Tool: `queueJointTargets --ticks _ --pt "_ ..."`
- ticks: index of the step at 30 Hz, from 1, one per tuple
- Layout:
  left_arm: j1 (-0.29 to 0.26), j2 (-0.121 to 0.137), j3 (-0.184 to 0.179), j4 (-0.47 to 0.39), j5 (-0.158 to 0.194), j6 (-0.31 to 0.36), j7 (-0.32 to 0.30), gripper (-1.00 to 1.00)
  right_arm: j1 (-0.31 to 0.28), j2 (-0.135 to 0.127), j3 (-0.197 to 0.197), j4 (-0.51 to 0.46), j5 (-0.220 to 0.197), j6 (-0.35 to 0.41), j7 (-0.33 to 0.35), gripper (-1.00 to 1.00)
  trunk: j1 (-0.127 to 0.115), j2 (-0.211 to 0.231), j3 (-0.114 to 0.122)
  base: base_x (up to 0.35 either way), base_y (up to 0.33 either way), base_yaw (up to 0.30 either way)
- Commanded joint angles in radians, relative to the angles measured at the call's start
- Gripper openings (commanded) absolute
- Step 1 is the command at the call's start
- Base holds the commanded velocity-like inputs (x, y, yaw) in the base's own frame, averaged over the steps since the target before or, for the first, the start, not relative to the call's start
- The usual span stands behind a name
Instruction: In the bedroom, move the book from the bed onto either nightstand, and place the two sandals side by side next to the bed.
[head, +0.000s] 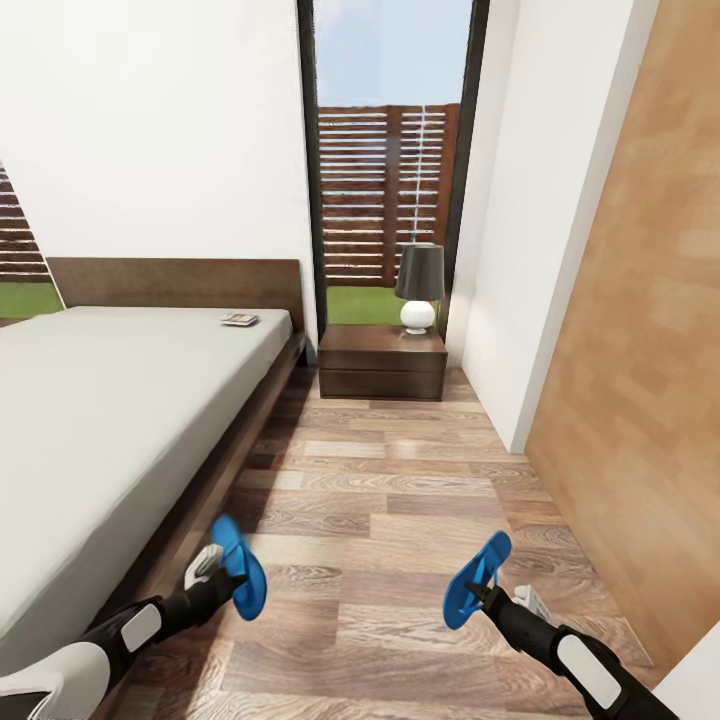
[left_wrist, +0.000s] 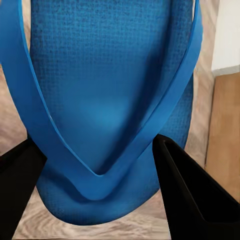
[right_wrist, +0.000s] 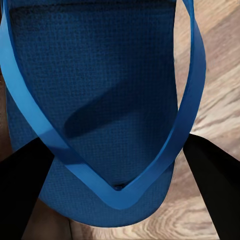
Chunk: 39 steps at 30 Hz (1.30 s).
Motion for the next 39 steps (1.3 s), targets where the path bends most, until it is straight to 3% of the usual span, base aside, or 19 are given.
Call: queueJointTargets --ticks 1,4,9,14,18,21,25,38,39 --pt "-0.001 0.000 0.007 0.000 0.004 0.010 0.013 -1.00 -0.001 0.000 0.005 -0.003 -0.007 0.002 0.002 -1.00 0.000 0.000 -0.001 0.000 0.000 0.000" --pt "-0.001 -0.012 0.010 -0.001 0.011 0.012 0.088 -1.00 -0.001 0.011 0.005 -0.017 -0.007 0.002 -0.001 -1.00 0.000 0.000 -0.001 0.000 0.000 0.000" --pt "-0.001 -0.051 0.011 -0.002 0.072 0.022 0.204 -1.00 -0.001 0.021 0.003 -0.027 -0.007 0.002 -0.007 -1.00 0.000 0.000 -0.001 0.000 0.000 0.000" --pt "-0.001 -0.073 0.012 -0.019 0.089 0.030 0.255 -1.00 -0.001 0.022 0.001 -0.028 -0.007 0.002 -0.011 -1.00 0.000 0.000 -0.001 0.000 0.000 0.000" --pt "-0.001 -0.081 0.027 -0.024 0.107 0.033 0.299 -1.00 -0.001 0.022 0.000 -0.028 -0.007 0.002 -0.014 -1.00 0.000 0.000 -0.001 0.000 0.000 0.000" --pt "-0.001 -0.084 0.058 -0.026 0.152 0.033 0.387 -1.00 -0.001 0.023 0.002 -0.027 -0.007 0.003 -0.035 -1.00 0.000 -0.001 -0.005 0.000 0.000 0.000" --pt "0.000 -0.085 0.071 -0.023 0.171 0.032 0.482 -1.00 0.000 0.025 0.004 -0.027 -0.007 0.003 -0.065 -1.00 0.002 -0.002 -0.020 0.000 0.000 0.000" --pt "0.001 -0.083 0.077 0.005 0.239 0.031 0.519 -1.00 0.000 0.027 0.008 -0.028 -0.005 0.004 -0.074 -1.00 0.008 -0.005 -0.071 0.000 0.000 0.000" --pt "0.000 -0.082 0.078 0.006 0.243 0.031 0.518 -1.00 0.000 0.027 0.022 -0.028 -0.005 0.005 -0.074 -1.00 0.008 -0.005 -0.074 0.000 0.000 0.000"
